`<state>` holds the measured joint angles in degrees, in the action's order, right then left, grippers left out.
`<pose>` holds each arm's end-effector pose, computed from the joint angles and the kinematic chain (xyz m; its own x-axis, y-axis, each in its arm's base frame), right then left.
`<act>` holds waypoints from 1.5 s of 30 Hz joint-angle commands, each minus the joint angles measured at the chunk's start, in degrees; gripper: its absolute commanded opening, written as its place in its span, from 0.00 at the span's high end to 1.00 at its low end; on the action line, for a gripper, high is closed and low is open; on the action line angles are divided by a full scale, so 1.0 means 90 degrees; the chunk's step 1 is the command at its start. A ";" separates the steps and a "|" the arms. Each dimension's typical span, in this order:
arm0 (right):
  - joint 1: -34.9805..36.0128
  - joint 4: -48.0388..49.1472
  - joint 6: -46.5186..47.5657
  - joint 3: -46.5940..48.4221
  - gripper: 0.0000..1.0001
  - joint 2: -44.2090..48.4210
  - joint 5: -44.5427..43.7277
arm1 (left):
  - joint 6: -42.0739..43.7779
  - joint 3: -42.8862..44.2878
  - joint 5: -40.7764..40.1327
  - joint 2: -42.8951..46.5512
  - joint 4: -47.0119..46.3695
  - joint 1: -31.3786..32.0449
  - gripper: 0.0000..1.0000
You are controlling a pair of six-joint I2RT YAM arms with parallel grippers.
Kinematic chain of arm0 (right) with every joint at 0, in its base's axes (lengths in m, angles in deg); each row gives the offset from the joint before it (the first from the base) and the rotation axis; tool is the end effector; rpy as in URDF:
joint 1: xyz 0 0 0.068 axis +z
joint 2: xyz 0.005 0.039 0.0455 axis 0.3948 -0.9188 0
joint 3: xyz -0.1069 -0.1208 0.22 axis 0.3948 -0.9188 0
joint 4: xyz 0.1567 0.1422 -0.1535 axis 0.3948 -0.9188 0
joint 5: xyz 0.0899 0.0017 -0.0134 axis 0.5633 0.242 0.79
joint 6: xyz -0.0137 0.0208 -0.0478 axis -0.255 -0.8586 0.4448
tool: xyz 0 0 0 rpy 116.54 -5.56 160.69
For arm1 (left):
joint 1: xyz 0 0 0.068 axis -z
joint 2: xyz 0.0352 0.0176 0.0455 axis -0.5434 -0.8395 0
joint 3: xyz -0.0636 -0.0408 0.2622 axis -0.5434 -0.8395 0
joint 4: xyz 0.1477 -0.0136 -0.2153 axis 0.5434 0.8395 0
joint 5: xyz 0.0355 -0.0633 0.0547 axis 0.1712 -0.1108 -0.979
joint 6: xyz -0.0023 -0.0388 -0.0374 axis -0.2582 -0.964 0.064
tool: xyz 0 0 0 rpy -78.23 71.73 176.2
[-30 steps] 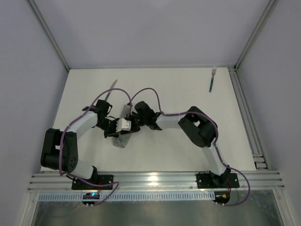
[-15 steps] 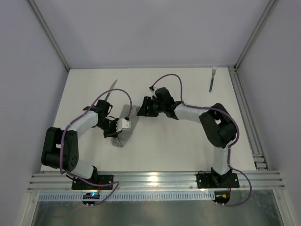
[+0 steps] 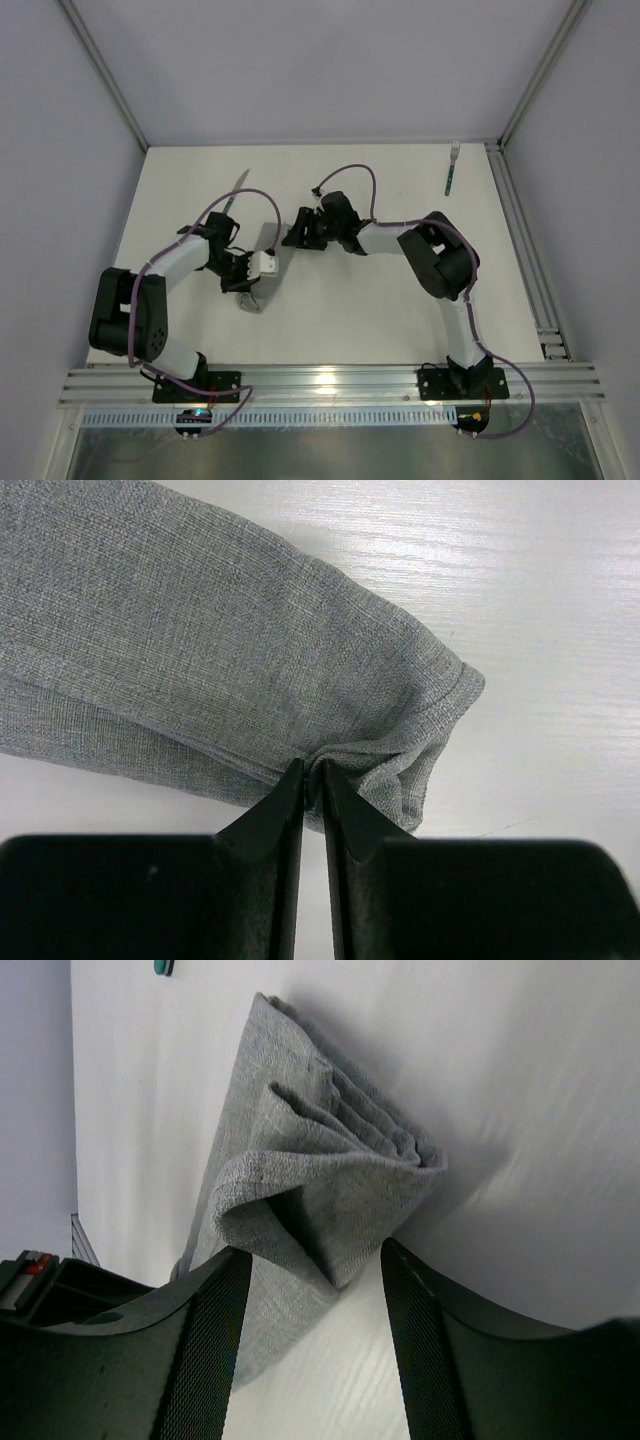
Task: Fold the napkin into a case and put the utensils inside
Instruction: Smooth out the smaller rectangle-folded napkin at the center of the board.
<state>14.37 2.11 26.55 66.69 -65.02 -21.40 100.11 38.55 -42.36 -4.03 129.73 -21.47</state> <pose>0.3491 0.2859 0.1312 -0.8707 0.1050 -0.4805 -0.3139 0.6334 0.7072 0.2410 -0.0666 0.1700 -0.1014 0.8614 -0.4977 0.9948 0.0880 -0.0504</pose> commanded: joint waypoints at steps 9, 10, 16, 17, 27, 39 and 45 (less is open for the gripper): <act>0.0145 0.0616 -0.0616 0.0548 0.63 -0.0692 0.0153 | -0.0047 0.0079 -0.0021 -0.0170 -0.0357 -0.0051 0.82; 0.0155 0.0626 -0.0636 0.0568 0.67 -0.0702 0.0182 | -0.0076 0.0108 -0.0001 -0.0189 -0.0348 -0.0051 0.79; 0.0155 0.0713 -0.0675 0.0500 0.78 -0.0683 0.0212 | -0.0682 0.0983 0.0563 -0.0111 0.0643 -0.0051 0.41; 0.0155 0.0723 -0.0665 0.0490 0.78 -0.0664 0.0241 | -0.0721 0.1181 0.0720 -0.0101 0.0899 -0.0051 0.38; 0.0165 0.0528 -0.0451 0.0510 0.75 -0.0468 0.0232 | -0.4958 0.2753 -0.1016 -0.1511 -0.0787 -0.0627 0.48; 0.0565 -0.0184 -0.0041 0.1250 0.75 -0.0507 -0.0139 | -0.5272 0.2941 -0.1263 -0.2846 -0.1012 -0.0314 0.77; 0.0790 -0.0634 0.0135 0.1662 0.66 -0.0547 -0.0539 | -0.5174 0.2590 -0.0968 -0.2533 -0.1324 -0.0139 0.89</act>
<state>20.19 -1.94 25.91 79.08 -71.12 -23.52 53.68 64.60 -53.33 -28.03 120.00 -24.16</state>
